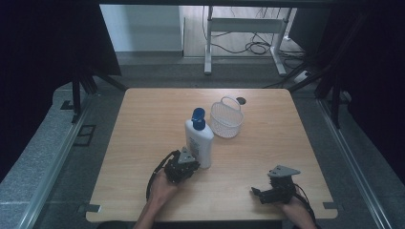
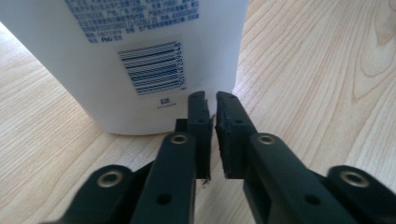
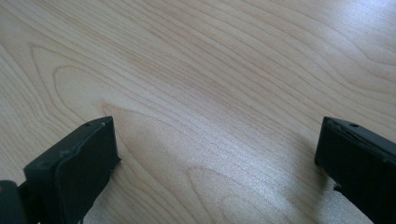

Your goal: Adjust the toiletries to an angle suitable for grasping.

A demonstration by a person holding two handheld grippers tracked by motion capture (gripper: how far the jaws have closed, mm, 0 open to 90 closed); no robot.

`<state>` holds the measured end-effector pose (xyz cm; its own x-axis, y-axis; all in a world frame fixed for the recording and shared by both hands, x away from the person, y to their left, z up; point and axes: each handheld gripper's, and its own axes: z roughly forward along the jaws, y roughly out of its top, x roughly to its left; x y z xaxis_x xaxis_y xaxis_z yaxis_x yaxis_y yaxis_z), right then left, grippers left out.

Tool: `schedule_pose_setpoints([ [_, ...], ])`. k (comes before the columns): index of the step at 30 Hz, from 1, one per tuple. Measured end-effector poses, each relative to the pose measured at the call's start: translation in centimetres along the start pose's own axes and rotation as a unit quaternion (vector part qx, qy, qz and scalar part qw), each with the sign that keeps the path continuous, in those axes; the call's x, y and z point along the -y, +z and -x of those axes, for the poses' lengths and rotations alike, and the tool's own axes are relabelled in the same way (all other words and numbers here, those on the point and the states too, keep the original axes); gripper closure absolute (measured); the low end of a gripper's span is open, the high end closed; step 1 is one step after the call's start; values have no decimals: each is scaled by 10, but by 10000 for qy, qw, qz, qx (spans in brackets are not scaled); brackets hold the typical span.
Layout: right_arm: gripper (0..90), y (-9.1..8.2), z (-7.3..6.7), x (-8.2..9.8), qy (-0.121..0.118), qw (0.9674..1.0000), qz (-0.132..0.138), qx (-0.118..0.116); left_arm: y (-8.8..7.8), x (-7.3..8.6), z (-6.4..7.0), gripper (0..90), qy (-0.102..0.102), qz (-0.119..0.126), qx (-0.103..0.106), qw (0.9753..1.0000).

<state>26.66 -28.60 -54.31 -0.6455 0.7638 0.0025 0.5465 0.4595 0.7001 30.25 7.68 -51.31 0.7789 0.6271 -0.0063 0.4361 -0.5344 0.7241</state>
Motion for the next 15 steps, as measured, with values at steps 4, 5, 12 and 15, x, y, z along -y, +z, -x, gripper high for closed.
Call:
schedule_pose_setpoints([
  [4,0,0,0,0,-11,10000,2,-4,-3,0,2,777,0,-2,-29,10000],
  [5,0,0,0,0,-11,10000,2,-4,-4,0,2,765,-3,-2,-34,10000],
  [12,0,0,0,0,-17,10000,3,-5,-12,0,4,672,-55,44,-77,9999],
  [15,0,0,0,0,-18,10000,3,-5,-16,0,4,631,-90,66,-113,9999],
])
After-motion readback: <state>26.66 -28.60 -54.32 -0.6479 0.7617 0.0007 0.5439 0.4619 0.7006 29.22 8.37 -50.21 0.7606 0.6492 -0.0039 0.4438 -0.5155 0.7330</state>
